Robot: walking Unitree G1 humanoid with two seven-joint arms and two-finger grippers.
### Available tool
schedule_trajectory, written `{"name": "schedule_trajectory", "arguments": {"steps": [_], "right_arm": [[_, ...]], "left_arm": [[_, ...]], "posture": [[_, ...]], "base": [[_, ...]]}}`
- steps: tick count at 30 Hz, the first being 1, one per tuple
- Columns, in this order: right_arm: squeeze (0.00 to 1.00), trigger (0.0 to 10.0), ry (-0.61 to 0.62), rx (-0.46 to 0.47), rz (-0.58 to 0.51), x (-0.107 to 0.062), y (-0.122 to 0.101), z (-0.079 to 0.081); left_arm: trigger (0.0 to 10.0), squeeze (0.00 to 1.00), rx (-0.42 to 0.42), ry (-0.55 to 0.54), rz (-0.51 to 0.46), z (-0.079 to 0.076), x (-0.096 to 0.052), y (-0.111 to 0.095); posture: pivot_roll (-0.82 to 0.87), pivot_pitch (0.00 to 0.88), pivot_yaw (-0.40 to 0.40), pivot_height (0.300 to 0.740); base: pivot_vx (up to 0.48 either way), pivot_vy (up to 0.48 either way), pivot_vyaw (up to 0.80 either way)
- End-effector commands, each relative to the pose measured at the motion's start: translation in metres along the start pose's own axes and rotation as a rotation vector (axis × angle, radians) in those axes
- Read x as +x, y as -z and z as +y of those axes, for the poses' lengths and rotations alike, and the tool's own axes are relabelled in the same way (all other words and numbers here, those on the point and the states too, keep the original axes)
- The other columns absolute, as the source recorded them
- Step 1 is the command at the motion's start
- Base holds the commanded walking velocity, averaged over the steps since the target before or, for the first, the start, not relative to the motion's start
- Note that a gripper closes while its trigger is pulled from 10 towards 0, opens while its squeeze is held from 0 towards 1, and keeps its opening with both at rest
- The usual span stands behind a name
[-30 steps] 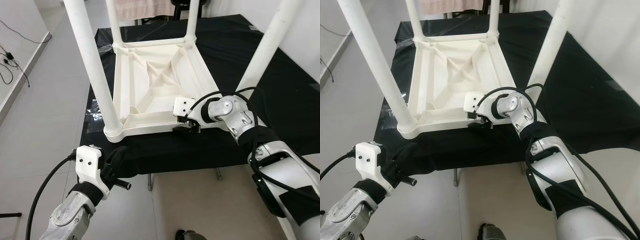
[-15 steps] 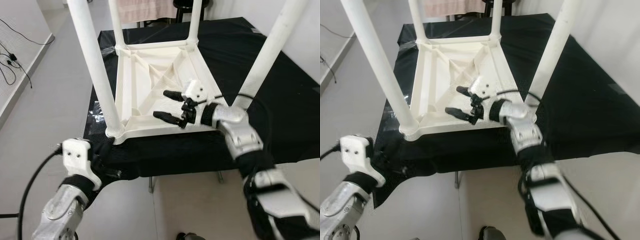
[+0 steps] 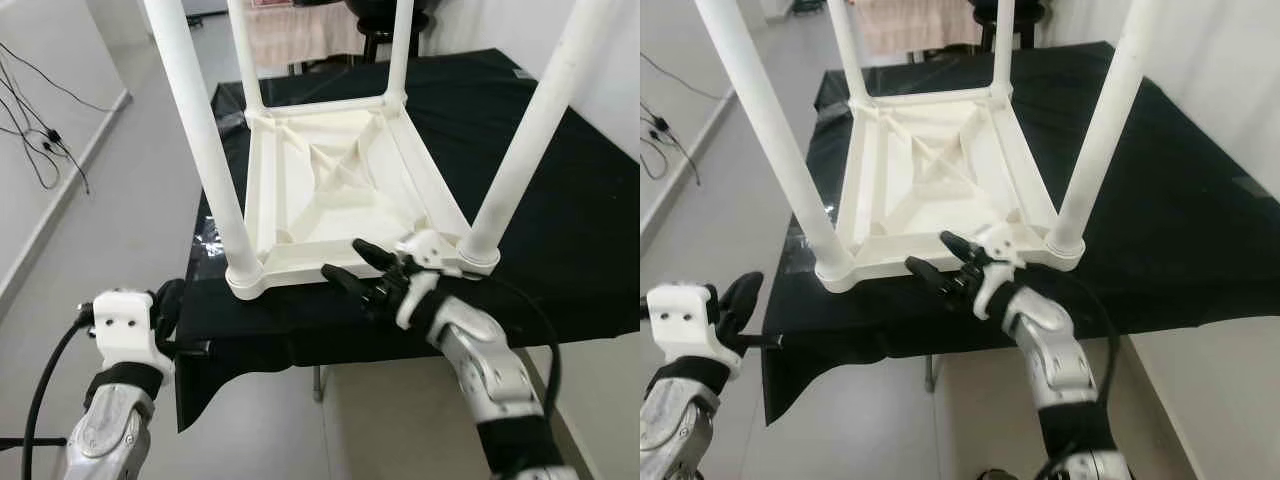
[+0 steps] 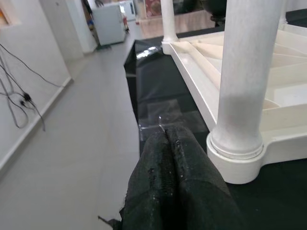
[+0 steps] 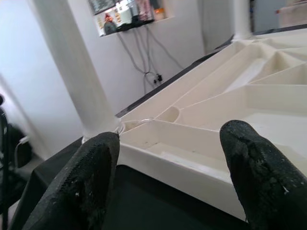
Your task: Building children table
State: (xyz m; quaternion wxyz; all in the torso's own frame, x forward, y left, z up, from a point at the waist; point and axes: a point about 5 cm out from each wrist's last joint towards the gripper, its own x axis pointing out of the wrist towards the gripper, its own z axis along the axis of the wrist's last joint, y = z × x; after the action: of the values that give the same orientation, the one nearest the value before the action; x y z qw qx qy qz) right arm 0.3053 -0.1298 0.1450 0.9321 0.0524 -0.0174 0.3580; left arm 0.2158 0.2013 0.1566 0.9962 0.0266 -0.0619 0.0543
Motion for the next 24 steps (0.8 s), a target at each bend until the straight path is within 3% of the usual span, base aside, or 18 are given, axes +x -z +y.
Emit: {"name": "schedule_trajectory", "arguments": {"steps": [1,6,15,20,24], "right_arm": [[0.0,10.0,0.011,-0.021,-0.038,0.003,-0.007,0.004],[0.0,10.0,0.015,-0.007,-0.039,0.009,-0.009,0.005],[0.0,10.0,-0.033,-0.053,0.009,0.01,-0.003,0.015],[0.0,10.0,-0.014,-0.052,0.026,0.014,0.001,0.015],[0.0,10.0,-0.006,-0.051,0.034,0.013,0.004,0.015]], "left_arm": [[10.0,0.0,0.027,-0.031,0.014,0.001,0.001,0.007],[10.0,0.0,0.017,-0.086,-0.006,0.007,0.008,0.006],[10.0,0.0,-0.031,-0.102,-0.01,0.009,0.011,0.011],[10.0,0.0,-0.049,-0.094,-0.007,0.009,0.013,0.016],[10.0,0.0,-0.045,-0.051,-0.006,0.005,0.014,0.018]], "posture": [[-0.05,0.054,0.067,0.74],[-0.05,0.042,0.067,0.74],[-0.04,0.014,0.063,0.74],[-0.04,0.0,0.056,0.74],[-0.04,0.0,0.052,0.74]], "base": [[0.0,0.0,0.0],[0.0,0.0,0.0],[0.0,-0.441,0.53],[0.0,-0.48,0.0],[0.0,0.0,0.0]]}}
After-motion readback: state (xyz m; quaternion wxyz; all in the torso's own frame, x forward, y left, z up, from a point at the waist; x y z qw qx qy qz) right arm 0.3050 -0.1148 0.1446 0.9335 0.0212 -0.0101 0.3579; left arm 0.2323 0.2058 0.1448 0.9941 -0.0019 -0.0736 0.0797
